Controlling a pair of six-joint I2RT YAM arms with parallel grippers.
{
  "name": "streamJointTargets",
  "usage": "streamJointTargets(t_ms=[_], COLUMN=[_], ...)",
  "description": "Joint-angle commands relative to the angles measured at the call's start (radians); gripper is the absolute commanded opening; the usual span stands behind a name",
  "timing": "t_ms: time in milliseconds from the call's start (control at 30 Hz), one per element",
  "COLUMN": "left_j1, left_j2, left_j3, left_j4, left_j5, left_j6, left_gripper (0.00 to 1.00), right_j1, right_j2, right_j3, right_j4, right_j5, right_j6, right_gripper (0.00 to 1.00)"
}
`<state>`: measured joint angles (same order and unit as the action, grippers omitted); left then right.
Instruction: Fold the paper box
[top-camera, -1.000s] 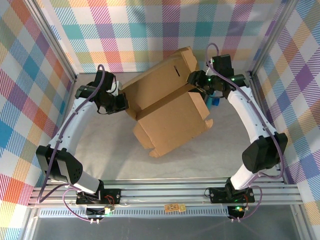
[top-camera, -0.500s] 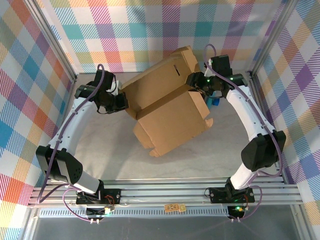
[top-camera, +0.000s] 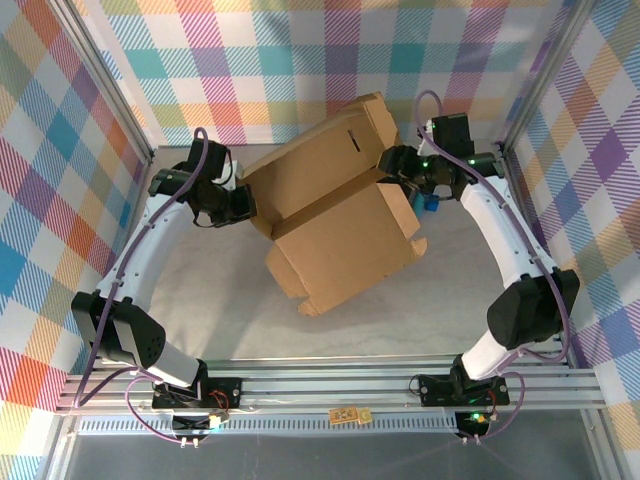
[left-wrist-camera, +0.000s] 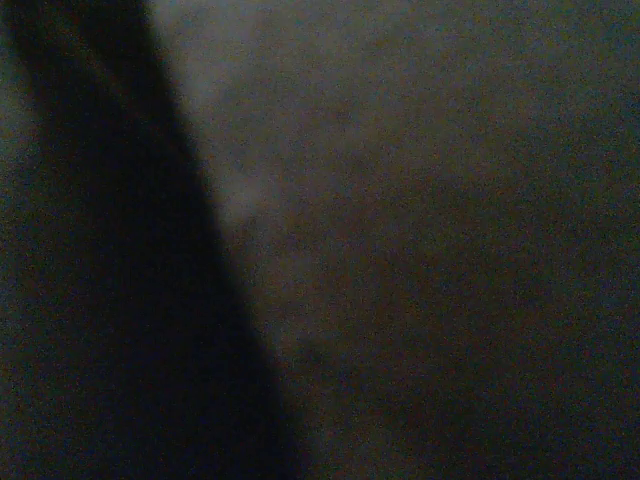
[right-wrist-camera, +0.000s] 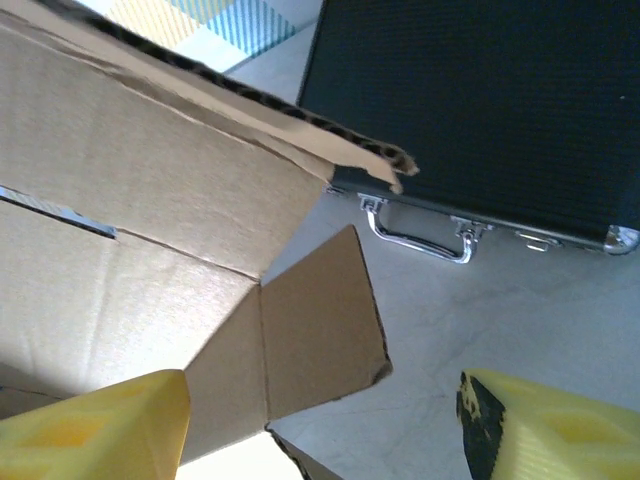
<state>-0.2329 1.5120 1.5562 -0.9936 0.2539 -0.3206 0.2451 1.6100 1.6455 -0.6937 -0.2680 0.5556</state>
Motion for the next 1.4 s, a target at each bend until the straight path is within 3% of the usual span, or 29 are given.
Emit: streamJointTargets(t_ms=[0, 300, 800, 1367], left_j1=[0.009, 0.009, 0.009, 0.009], left_j2=[0.006, 0.007, 0.013, 0.007], left_j3=[0.039, 0.039, 0.037, 0.041], left_j4=[-0.008, -0.005, 0.012, 0.015], left_j5=[0.035, 0.034, 0.045, 0.045], left_j6=[0.008, 0.006, -0.007, -0.016], left_gripper=[0.00, 0.00, 0.00, 0.00], right_j1=[0.008, 0.045, 0.115, 0.175], right_j2=[0.028, 0.085, 0.128, 0.158], right_j3=[0.027, 0.107, 0.174, 0.146], right_j4=[0.046, 0.048, -0.054, -0.153], right_j5=[-0.077, -0.089, -0.037, 0.075], right_j6=[-0.018, -0.004, -0.048, -0.094], right_gripper=[0.71, 0.59, 0.57, 0.27])
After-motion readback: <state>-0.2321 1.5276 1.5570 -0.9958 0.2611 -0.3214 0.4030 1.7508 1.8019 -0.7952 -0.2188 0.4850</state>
